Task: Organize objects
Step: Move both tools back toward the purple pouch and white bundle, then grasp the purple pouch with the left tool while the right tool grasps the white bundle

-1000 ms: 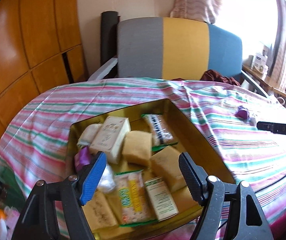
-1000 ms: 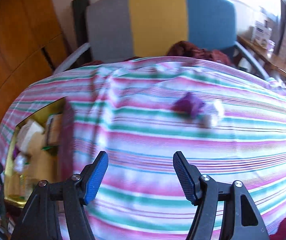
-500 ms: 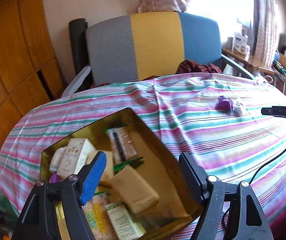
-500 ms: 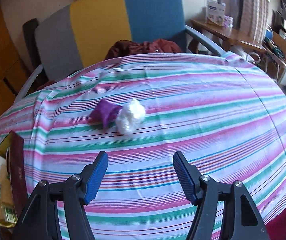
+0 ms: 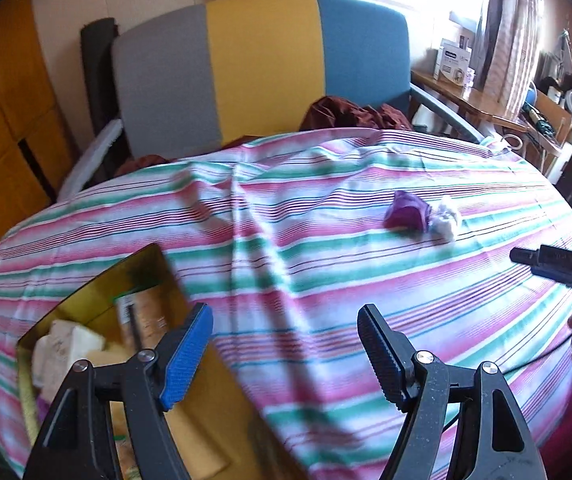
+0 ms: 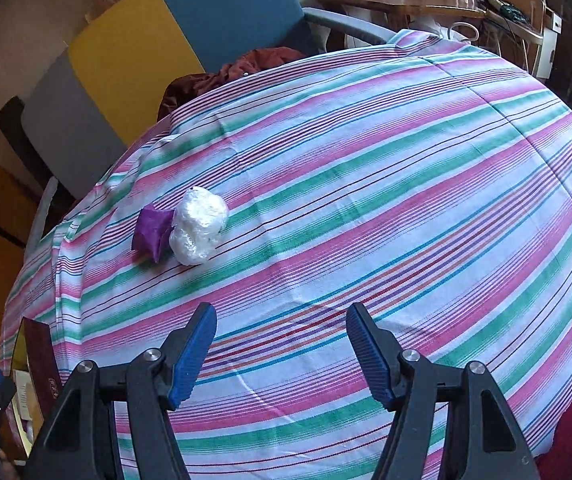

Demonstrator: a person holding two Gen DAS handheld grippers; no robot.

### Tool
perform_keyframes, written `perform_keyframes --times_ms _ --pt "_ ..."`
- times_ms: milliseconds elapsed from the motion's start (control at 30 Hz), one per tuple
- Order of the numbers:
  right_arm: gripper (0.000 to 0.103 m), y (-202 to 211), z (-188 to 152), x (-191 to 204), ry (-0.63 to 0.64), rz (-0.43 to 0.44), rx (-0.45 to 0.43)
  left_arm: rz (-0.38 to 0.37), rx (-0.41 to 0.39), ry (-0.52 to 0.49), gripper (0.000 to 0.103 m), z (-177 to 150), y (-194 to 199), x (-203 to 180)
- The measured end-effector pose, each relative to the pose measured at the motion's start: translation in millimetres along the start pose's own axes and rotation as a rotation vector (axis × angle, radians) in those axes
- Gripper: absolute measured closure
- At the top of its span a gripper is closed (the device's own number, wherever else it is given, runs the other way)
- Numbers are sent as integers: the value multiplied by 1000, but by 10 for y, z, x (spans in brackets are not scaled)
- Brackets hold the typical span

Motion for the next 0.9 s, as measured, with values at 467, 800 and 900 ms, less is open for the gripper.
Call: perform_keyframes --times_ms 467,800,900 --pt "35 -71 -37 -18 -17 51 53 -30 58 -184 34 602 -825 -786" --pt "35 -89 -39 -21 -36 90 84 -354 340 254 37 986 -1522 -916" --pt "35 -90 -45 -19 -39 104 93 -359 372 345 35 1102 -1712 -1015"
Point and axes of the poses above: each gripper's, at about its wrist camera, not at the fingertips, and y roughly against the way its jaws point, x to its left, z to its top, the point moved 2 cm from there along -y, roughly the way its jaws point, and after that the axes turned 3 degrees about x, right-handed, at the moved point
